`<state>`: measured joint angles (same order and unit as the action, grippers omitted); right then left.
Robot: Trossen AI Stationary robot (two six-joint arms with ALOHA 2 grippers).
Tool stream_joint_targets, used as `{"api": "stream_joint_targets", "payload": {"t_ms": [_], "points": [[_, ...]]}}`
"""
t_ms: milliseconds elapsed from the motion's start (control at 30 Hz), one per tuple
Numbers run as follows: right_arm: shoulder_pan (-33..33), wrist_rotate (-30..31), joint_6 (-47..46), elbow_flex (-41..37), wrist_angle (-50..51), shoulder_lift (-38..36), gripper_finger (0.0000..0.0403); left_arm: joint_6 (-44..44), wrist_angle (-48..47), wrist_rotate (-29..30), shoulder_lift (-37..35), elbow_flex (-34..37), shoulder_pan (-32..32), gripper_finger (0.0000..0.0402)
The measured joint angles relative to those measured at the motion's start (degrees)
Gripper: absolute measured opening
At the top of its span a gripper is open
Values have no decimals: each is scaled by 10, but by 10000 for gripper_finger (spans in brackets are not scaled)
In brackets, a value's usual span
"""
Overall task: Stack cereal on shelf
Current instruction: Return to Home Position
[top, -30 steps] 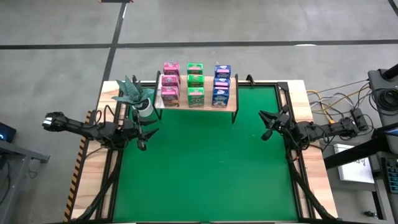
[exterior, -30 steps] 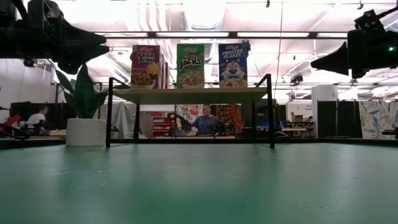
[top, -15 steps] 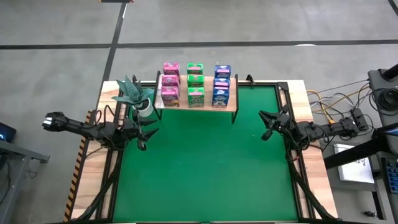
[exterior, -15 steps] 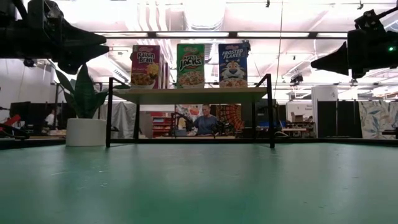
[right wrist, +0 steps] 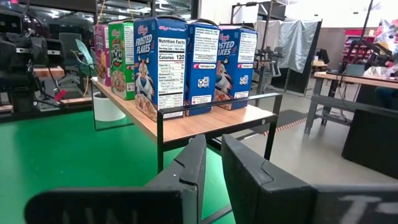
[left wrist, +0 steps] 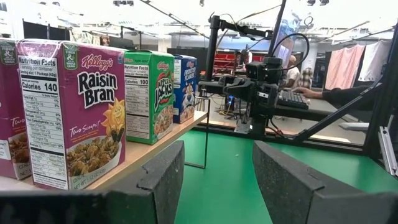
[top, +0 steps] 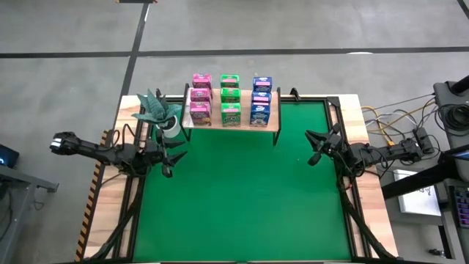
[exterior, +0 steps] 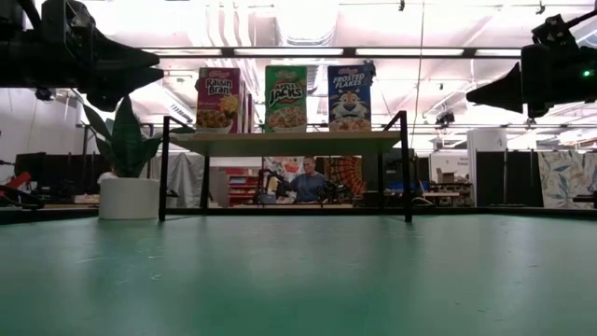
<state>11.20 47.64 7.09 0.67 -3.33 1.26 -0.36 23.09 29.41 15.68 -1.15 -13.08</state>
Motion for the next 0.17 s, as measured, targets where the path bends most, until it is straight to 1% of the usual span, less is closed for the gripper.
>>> {"api": "stream_joint_targets", "payload": {"t_ms": [167], "points": [[0,0,0,0,0,0,43,0,0,0,0,0,0,173]]}}
